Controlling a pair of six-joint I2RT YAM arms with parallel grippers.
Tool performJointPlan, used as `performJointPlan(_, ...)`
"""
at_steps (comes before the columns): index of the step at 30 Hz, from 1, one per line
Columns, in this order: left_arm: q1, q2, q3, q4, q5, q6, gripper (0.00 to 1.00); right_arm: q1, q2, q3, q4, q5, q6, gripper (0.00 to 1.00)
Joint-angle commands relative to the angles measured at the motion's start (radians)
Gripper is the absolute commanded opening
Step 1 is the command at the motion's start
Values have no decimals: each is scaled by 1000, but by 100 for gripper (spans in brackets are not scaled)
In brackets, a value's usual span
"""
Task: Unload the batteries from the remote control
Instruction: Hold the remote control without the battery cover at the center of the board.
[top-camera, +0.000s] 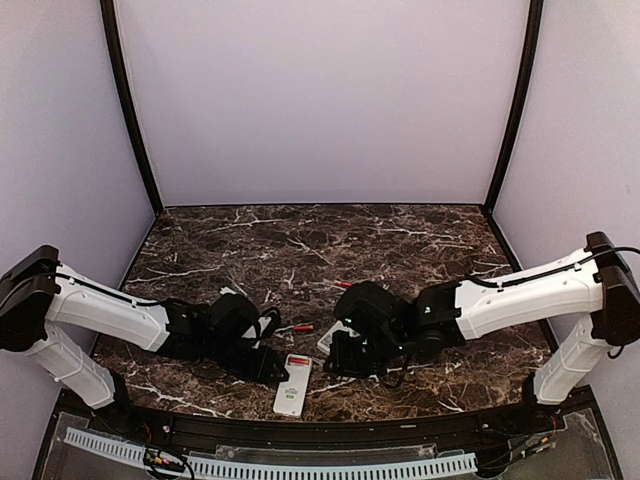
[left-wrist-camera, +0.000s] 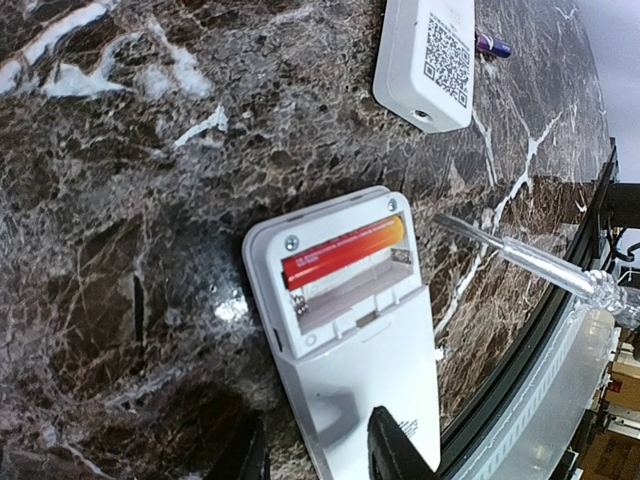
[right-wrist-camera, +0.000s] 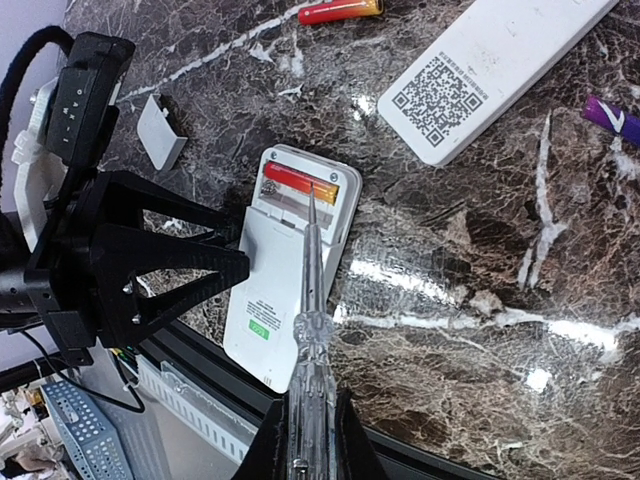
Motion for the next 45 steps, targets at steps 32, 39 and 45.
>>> performJointPlan(32,-15,29,15,0,7,14,25,19,84,116,-141,5,-15,0)
performJointPlan(39,-15,31,16,0,9,16,25,19,99,131,-151,5,-19,0)
performJointPlan(45,-16,32,17,0,9,17,24,20,110,139,-152,-15,-24,0)
